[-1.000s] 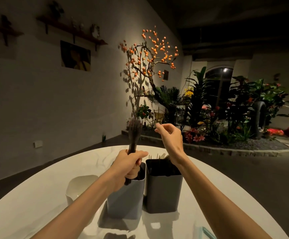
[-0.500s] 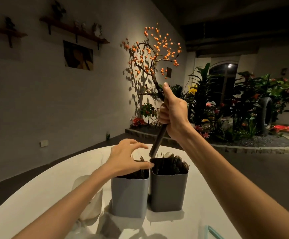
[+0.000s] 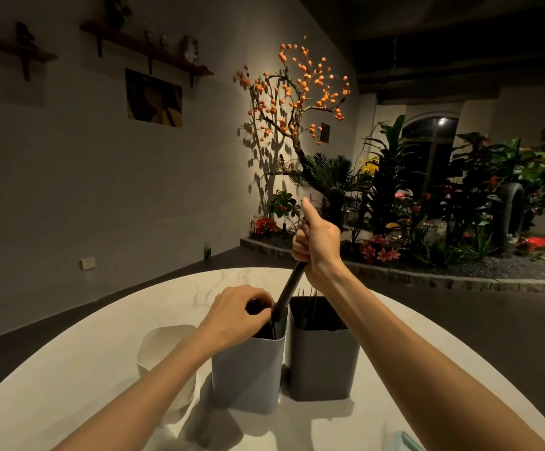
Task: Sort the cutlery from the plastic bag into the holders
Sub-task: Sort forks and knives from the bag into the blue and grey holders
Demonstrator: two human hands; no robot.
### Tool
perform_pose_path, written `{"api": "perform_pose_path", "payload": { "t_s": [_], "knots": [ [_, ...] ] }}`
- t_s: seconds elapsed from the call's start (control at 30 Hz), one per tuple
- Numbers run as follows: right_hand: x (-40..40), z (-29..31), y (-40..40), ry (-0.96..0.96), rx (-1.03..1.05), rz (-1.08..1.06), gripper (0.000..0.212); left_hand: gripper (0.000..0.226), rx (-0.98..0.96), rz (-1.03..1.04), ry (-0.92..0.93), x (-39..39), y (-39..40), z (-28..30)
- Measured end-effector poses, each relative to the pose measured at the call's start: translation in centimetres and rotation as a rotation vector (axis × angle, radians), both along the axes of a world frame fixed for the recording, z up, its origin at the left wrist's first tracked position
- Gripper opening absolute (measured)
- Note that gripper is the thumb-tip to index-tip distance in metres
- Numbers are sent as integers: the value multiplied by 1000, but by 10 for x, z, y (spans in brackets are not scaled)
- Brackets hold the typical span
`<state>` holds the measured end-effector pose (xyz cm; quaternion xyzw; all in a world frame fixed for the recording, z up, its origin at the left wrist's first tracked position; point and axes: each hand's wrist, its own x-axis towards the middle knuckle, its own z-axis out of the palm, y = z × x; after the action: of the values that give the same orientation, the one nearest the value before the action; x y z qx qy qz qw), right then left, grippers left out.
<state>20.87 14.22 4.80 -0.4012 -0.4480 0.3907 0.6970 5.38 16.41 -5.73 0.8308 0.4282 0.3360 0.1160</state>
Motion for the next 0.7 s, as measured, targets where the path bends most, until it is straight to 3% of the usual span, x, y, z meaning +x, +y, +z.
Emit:
{"api": "perform_pose_path", "payload": {
  "t_s": [0.13,0.23,0.37,0.43,0.47,0.57,0.7],
  "knots": [
    [-18,-31,4,-145,-120,-32,53,20,2,-16,65,-1,-2,2],
    [-26,-56,-1,-583,-192,-57,50,19,-17,2,58,-2,-1,-1],
    [-25,-67,-11,-1169,86,-304,40,15,-38,23,44,-2,3,-4],
    [-25,-74,-17,-1400,125,-199,41,6,-78,8,49,-5,5,-4],
    [-26,-80,-21,-1443,74,-99,41,16,-99,-7,44,-7,6,-6],
    [-25,-86,-30,-1310,-46,56,45,51,12,-18,79,-17,1,-10],
    [-24,-61,-48,-1292,38,18,56,56,195,30,-49,-41,-26,7]
  ]
}}
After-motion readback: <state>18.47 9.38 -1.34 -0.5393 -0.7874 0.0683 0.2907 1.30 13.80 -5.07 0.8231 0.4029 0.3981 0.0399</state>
